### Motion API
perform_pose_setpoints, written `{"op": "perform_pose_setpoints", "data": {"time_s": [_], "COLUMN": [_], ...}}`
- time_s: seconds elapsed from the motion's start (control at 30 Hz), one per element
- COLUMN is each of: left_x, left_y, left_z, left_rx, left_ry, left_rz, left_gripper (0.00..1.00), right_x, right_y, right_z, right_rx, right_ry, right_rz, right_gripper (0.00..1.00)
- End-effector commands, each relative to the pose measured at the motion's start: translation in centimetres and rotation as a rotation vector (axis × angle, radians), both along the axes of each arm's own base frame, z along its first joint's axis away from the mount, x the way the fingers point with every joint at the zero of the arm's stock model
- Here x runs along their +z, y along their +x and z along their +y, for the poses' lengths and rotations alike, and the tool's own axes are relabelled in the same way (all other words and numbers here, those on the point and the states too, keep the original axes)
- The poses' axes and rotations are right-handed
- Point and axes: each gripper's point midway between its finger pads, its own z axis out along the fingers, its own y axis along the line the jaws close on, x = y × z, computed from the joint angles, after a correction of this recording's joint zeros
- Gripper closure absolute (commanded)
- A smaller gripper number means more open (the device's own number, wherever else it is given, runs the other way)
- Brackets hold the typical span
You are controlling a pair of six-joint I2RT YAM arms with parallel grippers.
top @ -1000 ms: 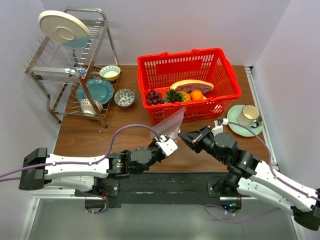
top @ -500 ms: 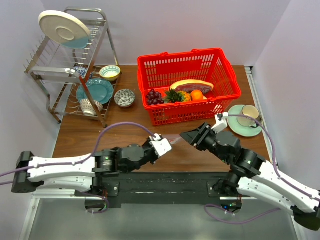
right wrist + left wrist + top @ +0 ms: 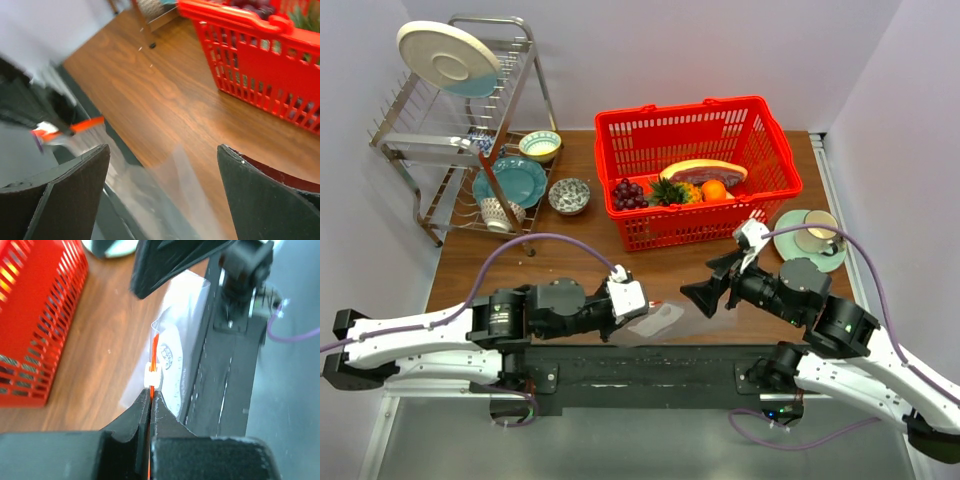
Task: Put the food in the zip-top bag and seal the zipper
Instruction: Unzip the zipper food storage bag.
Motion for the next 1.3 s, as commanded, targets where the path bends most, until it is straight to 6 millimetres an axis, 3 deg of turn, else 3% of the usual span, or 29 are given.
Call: {"op": "perform_pose_setpoints", "data": {"time_s": [0.0,0.1,0.23,0.33,0.53,0.63,0.7,0.73,0.77,0.83,0.87,0.93,1.07,1.27], "left_x": [-0.4,-0.3,0.7,1.1,1.5,1.8,1.7,1.7,1.8,1.9,2.2,2.4,4.3,5.0], "left_y": [-0.9,-1.0,-1.5,-1.6,-1.2,-1.1,-1.1,-1.0,-0.9,-0.6,-0.6,-0.6,-1.2,-1.2], "left_z": [0.1,-0.1,-0.2,-0.2,-0.1,-0.1,0.0,0.0,0.1,0.2,0.3,0.4,0.4,-0.1], "left_rx": [-0.039,-0.057,-0.092,-0.111,-0.108,-0.109,-0.11,-0.105,-0.099,-0.083,-0.081,-0.084,-0.113,-0.125], "left_ry": [0.04,0.032,-0.003,-0.022,-0.029,-0.028,-0.022,-0.022,-0.025,-0.028,-0.041,-0.057,-0.15,-0.172], "left_rz": [0.028,0.016,0.008,-0.019,-0.054,-0.073,-0.075,-0.08,-0.081,-0.089,-0.091,-0.097,-0.123,-0.136], "left_gripper": [1.0,1.0,1.0,1.0,1.0,1.0,1.0,1.0,0.99,0.82,0.63,0.45,0.37,0.34], "right_x": [2.5,3.5,3.5,2.5,1.4,1.2,1.5,1.6,1.7,1.9,2.1,2.1,2.3,2.4], "right_y": [-2.6,-4.2,-6.1,-6.7,-5.9,-5.6,-5.5,-5.6,-5.5,-5.7,-5.8,-5.9,-6.3,-6.7], "right_z": [1.5,3.0,4.1,5.1,6.6,7.1,7.4,7.4,7.5,7.3,7.3,7.0,6.7,6.4], "right_rx": [0.259,0.407,0.568,0.649,0.669,0.671,0.67,0.674,0.666,0.669,0.672,0.664,0.672,0.682], "right_ry": [-0.035,-0.012,-0.018,-0.043,-0.07,-0.074,-0.061,-0.058,-0.049,-0.041,-0.034,-0.032,-0.02,-0.009], "right_rz": [-0.195,-0.268,-0.293,-0.262,-0.214,-0.208,-0.205,-0.203,-0.195,-0.195,-0.198,-0.201,-0.21,-0.221], "right_gripper": [0.08,0.17,0.18,0.21,0.33,0.53,0.88,1.0,1.0,1.0,1.0,1.0,1.0,1.0]}}
